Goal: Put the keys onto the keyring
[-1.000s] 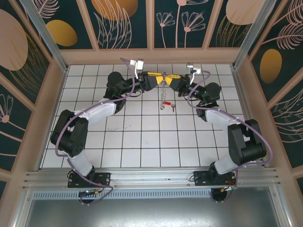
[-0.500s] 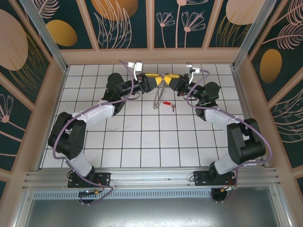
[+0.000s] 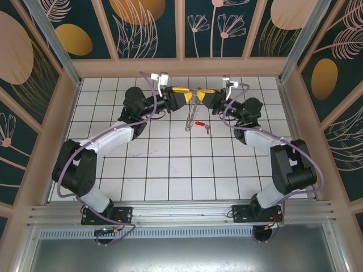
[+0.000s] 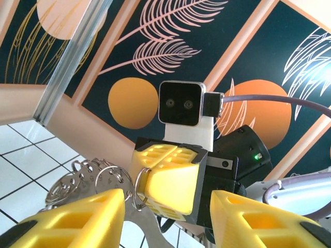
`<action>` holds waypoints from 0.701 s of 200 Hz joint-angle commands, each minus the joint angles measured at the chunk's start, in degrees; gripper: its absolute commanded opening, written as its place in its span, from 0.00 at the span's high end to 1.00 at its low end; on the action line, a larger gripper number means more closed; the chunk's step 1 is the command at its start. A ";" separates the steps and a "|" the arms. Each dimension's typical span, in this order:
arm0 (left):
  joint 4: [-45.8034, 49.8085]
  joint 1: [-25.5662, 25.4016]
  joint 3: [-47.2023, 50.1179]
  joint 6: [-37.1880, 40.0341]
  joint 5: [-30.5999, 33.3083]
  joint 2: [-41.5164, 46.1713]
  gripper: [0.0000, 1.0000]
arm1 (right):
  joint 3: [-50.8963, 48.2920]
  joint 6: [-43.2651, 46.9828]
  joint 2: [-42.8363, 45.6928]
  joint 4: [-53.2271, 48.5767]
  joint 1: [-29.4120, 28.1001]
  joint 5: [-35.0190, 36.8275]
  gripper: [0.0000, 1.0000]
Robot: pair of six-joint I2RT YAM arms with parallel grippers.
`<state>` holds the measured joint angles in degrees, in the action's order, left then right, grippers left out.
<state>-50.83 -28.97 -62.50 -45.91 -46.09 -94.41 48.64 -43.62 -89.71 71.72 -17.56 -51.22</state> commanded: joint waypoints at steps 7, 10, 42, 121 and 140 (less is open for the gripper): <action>-5.15 0.14 -1.92 -2.85 -2.01 -1.97 0.54 | 2.32 -0.16 0.00 2.94 0.40 -0.26 1.00; -5.30 0.14 -1.97 -2.99 -2.06 -2.08 0.54 | 2.29 -0.22 0.04 2.90 0.39 -0.28 1.00; -6.38 0.15 -2.71 -4.10 -2.20 -3.31 0.54 | 2.39 -0.41 0.16 3.07 0.42 -0.80 1.00; -9.08 0.14 -4.03 -6.54 -2.35 -5.69 0.56 | 2.24 -0.75 0.11 3.57 0.34 -1.25 1.00; -9.38 0.17 -4.34 -6.98 -2.43 -6.25 0.57 | 2.13 -0.93 0.10 3.68 0.37 -1.25 1.00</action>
<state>-56.86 -28.97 -64.97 -51.57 -47.57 -99.50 49.04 -43.86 -89.76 71.75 -17.56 -51.51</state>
